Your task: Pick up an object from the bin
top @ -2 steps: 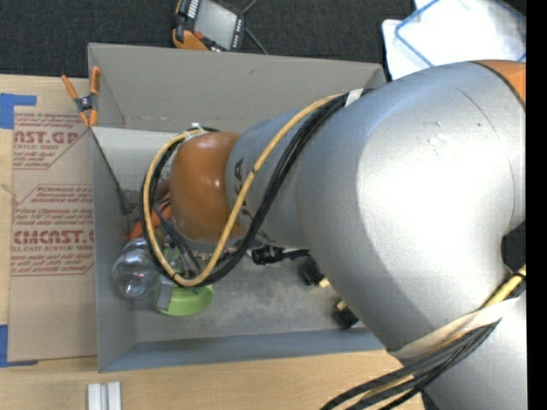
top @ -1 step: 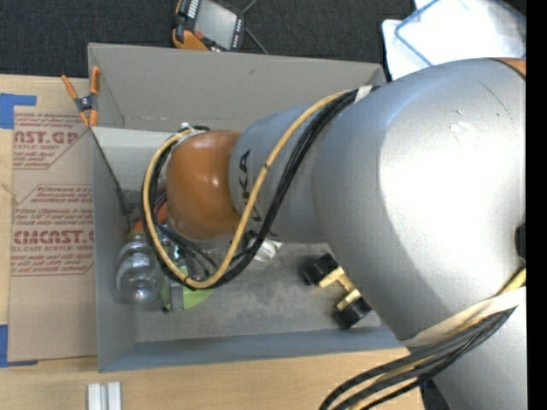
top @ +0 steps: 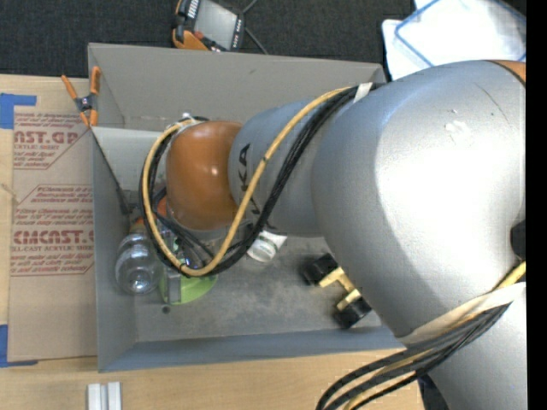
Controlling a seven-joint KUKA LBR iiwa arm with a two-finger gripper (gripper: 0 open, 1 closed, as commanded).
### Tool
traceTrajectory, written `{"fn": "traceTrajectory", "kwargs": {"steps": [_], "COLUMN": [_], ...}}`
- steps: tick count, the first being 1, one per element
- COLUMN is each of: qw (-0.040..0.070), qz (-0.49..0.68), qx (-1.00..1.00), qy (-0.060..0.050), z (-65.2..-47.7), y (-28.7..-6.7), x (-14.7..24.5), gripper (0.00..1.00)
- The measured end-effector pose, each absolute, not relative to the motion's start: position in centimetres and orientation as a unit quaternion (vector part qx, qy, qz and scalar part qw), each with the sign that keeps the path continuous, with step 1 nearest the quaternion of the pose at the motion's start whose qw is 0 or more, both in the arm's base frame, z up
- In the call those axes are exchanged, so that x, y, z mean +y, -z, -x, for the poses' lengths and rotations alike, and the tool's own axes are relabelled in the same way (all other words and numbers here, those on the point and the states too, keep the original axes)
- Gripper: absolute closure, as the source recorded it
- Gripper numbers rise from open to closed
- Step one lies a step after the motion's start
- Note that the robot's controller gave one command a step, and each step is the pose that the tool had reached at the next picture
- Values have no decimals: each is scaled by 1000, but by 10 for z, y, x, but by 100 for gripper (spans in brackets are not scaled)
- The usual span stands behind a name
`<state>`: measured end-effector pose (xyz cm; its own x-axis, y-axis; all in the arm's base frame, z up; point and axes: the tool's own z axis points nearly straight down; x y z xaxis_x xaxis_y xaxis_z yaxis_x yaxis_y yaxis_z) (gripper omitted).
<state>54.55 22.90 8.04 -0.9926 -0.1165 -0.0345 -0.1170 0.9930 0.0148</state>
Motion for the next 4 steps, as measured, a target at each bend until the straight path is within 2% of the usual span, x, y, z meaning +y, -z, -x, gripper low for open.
{"fn": "traceTrajectory", "kwargs": {"steps": [1,2,4], "qw": [29,18,19], "qz": [245,258,258], "qx": [969,966,966], "qy": [4,7,7], "z": [-539,-557,-557], "y": [-82,-81,-81], "x": [229,231,231], "gripper": [100,100,100]}}
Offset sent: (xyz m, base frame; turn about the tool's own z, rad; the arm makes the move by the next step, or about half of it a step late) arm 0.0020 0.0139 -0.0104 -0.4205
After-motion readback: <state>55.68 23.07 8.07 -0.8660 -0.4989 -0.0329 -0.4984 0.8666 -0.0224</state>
